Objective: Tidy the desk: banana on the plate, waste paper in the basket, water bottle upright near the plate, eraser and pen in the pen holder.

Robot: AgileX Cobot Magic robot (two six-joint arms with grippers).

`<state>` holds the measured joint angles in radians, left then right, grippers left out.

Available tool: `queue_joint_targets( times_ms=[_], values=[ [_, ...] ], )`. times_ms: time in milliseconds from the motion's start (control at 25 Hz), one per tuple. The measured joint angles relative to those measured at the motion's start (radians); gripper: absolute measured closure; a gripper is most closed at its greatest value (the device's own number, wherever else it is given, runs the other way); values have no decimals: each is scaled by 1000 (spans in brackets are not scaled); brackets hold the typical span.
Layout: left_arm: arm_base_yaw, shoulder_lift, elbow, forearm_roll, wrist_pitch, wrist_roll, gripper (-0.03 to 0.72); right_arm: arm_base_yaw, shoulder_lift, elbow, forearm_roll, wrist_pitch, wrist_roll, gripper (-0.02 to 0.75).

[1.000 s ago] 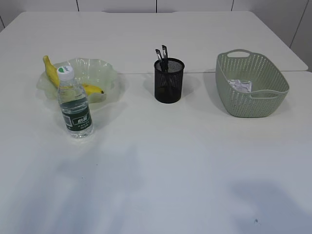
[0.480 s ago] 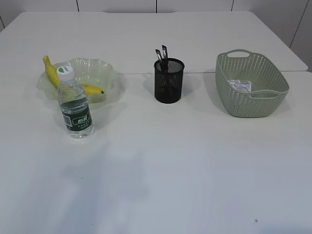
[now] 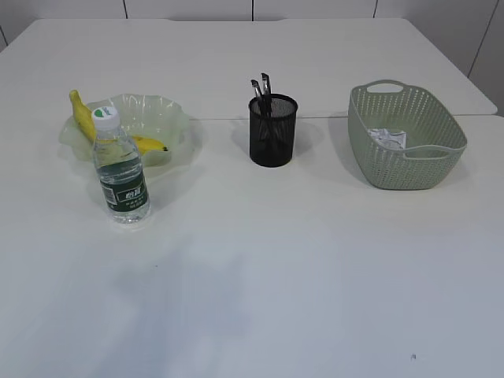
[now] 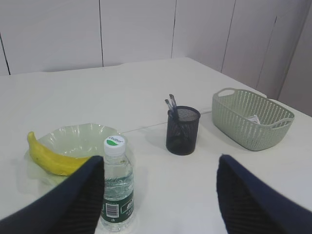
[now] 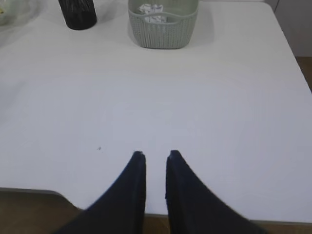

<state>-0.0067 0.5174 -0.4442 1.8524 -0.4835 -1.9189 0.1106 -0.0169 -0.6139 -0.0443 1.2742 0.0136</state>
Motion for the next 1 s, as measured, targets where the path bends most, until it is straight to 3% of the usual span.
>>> queue_joint_targets(
  times_ms=[160,1000],
  values=[
    [0,0,0,0,-3,0,186,0,-2,62,2,3,-1,624],
    [0,0,0,0,0,0,190,0,-2,78,-22,-70,-4,619]
  ],
)
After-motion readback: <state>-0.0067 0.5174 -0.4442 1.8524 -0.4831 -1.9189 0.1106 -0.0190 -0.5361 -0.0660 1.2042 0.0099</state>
